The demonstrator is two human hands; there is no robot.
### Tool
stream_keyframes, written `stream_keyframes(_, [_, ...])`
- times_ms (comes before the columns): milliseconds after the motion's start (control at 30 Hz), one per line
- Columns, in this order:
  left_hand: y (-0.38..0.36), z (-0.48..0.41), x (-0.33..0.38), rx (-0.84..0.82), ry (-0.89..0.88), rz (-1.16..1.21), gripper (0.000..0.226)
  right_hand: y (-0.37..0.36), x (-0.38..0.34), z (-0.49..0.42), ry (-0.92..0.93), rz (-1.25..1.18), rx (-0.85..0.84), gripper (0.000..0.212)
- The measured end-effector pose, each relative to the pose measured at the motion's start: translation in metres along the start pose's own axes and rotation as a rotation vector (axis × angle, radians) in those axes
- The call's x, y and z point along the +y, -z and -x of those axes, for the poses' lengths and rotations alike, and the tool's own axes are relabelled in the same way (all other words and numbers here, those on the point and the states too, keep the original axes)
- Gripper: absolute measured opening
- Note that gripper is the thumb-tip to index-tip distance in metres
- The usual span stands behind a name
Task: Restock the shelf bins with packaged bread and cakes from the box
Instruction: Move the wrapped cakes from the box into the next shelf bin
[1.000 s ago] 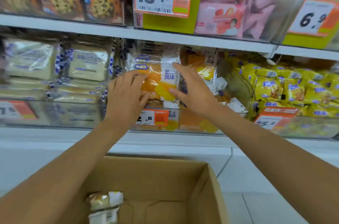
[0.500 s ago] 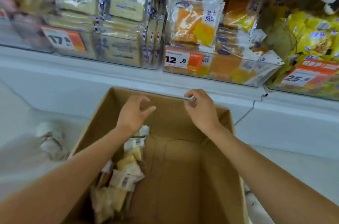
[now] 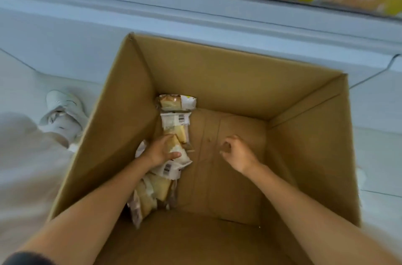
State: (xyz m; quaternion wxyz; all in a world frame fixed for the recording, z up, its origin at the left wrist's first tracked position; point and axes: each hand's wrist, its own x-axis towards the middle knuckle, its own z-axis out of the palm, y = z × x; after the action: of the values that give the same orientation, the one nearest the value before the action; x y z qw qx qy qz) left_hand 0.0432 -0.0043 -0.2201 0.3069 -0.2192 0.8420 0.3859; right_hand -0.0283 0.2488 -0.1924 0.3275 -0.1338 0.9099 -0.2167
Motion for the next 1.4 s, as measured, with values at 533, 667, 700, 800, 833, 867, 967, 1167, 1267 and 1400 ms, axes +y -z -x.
stream_keyframes(533, [-0.013,-0.015,0.014,0.017,-0.035,-0.288,0.022,-0.006,-0.014,0.014,-0.11,-0.231,-0.029,0.021])
stream_keyframes(667, [-0.01,0.013,0.057,0.299,-0.1,0.188,0.039,0.006,-0.033,0.022,-0.202,-0.631,-0.07,0.037])
stream_keyframes(700, [-0.011,0.023,0.07,0.344,-0.119,0.274,0.033,0.009,-0.039,0.024,-0.243,-0.806,-0.11,0.051])
stream_keyframes(800, [-0.007,0.051,0.099,0.087,-0.209,0.421,0.032,0.021,-0.051,0.028,-0.294,-1.191,-0.092,0.061])
stream_keyframes(833, [-0.004,0.058,0.103,-0.073,-0.212,0.457,0.041,0.027,-0.05,0.028,-0.297,-1.23,-0.022,0.054])
stream_keyframes(867, [0.001,0.064,0.105,-0.21,-0.185,0.51,0.049,0.032,-0.049,0.031,-0.295,-1.256,0.041,0.048])
stream_keyframes(967, [0.013,0.072,0.113,-0.366,-0.132,0.656,0.062,0.044,-0.038,0.038,-0.217,-1.292,-0.075,0.052])
stream_keyframes(1167, [0.014,0.076,0.124,-0.393,-0.076,0.941,0.044,0.047,-0.035,0.048,-0.141,-1.118,0.013,0.03])
stream_keyframes(1267, [0.015,0.069,0.117,0.259,0.069,0.664,0.047,0.057,-0.031,0.05,-0.119,-1.087,0.009,0.023])
stream_keyframes(1400, [0.018,0.066,0.105,-0.192,0.244,0.786,0.093,0.064,-0.036,0.051,-0.09,-1.257,0.013,0.03])
